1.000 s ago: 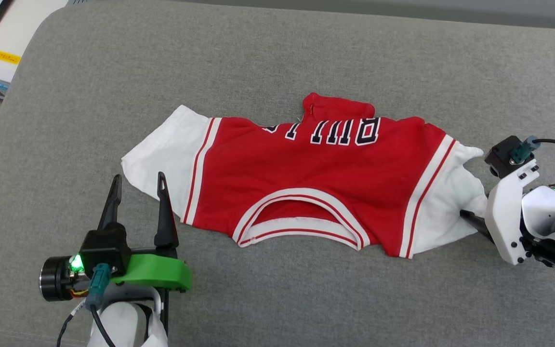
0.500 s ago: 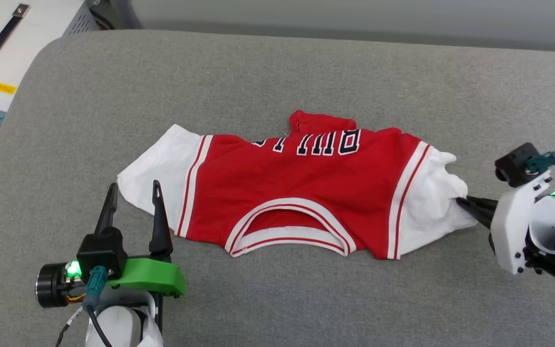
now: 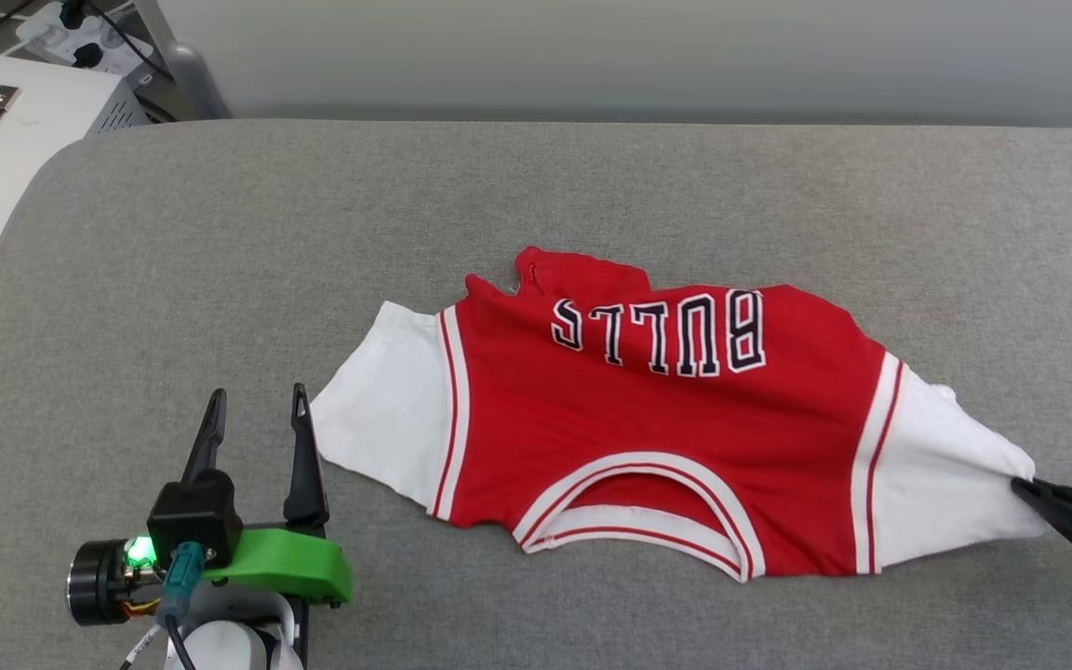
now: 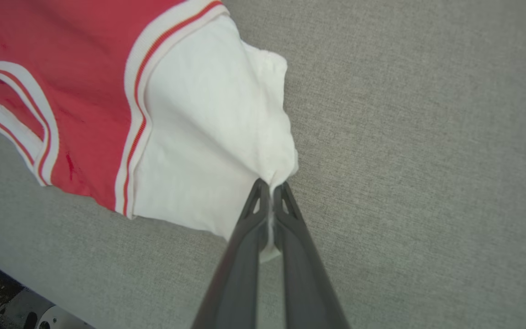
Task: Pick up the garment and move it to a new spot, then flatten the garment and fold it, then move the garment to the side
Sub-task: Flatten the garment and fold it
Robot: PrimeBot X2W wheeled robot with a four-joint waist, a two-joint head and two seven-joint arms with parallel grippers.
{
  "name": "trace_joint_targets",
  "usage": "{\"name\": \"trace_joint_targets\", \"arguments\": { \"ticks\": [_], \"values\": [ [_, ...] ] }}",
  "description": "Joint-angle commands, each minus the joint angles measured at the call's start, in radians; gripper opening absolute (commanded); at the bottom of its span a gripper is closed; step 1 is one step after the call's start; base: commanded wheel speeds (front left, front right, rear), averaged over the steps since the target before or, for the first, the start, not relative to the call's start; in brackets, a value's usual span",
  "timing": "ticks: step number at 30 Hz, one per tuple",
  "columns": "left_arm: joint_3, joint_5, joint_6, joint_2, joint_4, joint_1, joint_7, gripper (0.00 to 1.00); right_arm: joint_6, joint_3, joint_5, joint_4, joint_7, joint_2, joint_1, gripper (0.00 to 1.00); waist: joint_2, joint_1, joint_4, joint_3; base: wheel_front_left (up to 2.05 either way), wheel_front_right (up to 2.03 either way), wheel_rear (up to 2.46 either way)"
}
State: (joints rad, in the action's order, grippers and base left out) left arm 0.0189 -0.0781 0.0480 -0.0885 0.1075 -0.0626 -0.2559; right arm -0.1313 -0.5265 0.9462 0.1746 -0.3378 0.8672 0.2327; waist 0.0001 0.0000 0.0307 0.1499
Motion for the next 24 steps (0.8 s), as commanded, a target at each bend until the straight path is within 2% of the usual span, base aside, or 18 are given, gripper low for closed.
{"name": "trace_joint_targets", "arguments": {
  "ticks": [1, 9, 13, 14, 20, 24],
  "values": [
    [-0.005, 0.012, -0.007, 0.006, 0.002, 0.013, -0.006, 1.00, 0.001, 0.018, 0.001, 0.014, -0.005, -0.010, -0.028, 0.00, -0.0001, 0.0000, 0.001, 0.003, 0.00, 0.00, 0.00],
    [-0.010, 0.025, -0.019, 0.009, 0.020, 0.000, -0.006, 1.00, 0.001, 0.069, -0.034, 0.156, -0.026, -0.112, -0.101, 0.00, -0.0001, 0.0000, 0.013, 0.017, 0.00, 0.00, 0.00],
    [-0.015, 0.029, -0.023, 0.010, 0.027, 0.003, -0.006, 1.00, 0.001, 0.071, -0.072, 0.217, 0.002, -0.153, -0.104, 0.00, -0.0001, 0.0000, 0.018, 0.013, 0.00, 0.00, 0.00],
    [-0.019, 0.030, -0.024, 0.011, 0.029, 0.006, -0.006, 1.00, 0.001, 0.085, -0.080, 0.227, 0.047, -0.175, -0.100, 0.98, -0.0001, 0.0000, 0.016, 0.007, 0.00, 0.00, 0.00],
    [-0.027, 0.033, -0.021, 0.014, 0.026, 0.021, -0.006, 1.00, 0.001, 0.154, -0.115, 0.188, 0.197, -0.193, -0.098, 1.00, -0.0001, 0.0000, 0.004, -0.017, 0.00, 0.00, 0.00],
    [-0.025, 0.040, -0.022, 0.015, 0.013, 0.031, -0.006, 1.00, 0.001, 0.212, -0.155, 0.110, 0.232, -0.171, -0.106, 1.00, -0.0001, 0.0000, -0.006, -0.026, 0.00, 0.00, 0.00]
  ]
}}
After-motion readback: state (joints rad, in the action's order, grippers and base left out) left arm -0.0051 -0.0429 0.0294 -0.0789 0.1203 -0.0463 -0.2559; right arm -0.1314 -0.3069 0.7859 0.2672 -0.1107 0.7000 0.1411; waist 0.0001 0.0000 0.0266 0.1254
